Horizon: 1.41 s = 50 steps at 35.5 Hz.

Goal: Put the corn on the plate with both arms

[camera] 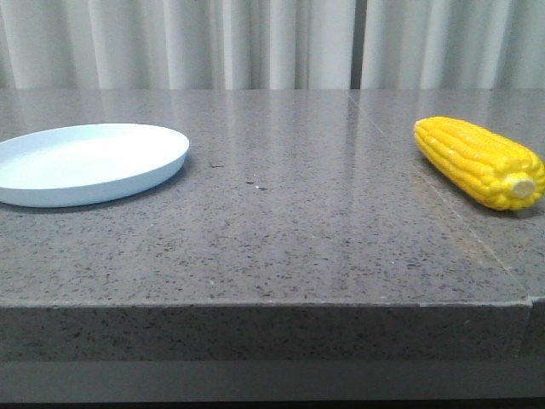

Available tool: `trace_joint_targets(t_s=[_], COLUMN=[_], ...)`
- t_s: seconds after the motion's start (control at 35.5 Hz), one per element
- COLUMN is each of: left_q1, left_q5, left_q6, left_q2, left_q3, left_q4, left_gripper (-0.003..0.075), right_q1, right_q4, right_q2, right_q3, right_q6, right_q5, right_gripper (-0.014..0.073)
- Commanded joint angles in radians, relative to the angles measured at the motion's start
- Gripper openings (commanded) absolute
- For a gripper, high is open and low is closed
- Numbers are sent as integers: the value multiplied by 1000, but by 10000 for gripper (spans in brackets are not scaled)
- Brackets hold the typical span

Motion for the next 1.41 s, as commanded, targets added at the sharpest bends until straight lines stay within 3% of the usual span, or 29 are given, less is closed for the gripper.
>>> trace_joint_targets(t_s=[0.0, 0.23, 0.45, 0.82, 1.1, 1.24, 1.38], left_q1=[-22, -61, -76, -76, -76, -76, -76], left_q5=[83, 422, 594, 589, 589, 598, 651], left_q6=[0, 0, 0, 0, 0, 0, 19], left_q2=[145, 538, 854, 1004, 1004, 1002, 965], left_q3=[-132, -391, -567, -618, -618, -648, -779], left_q4=[-9, -14, -36, -64, -72, -82, -156], left_gripper=[659, 659, 644, 414, -20, -20, -20], right_q1=[-3, -3, -3, -3, -3, -3, -3], right_q4=[-1, -1, -1, -1, -1, -1, -1], right_q2=[15, 15, 15, 15, 15, 15, 15], right_q3=[-36, -36, -36, -36, -36, -36, -36], right_q6=[-12, -12, -12, -12, -12, -12, -12], right_q5=[-81, -81, -81, -81, -81, -81, -81], right_gripper=[643, 643, 643, 643, 643, 643, 643])
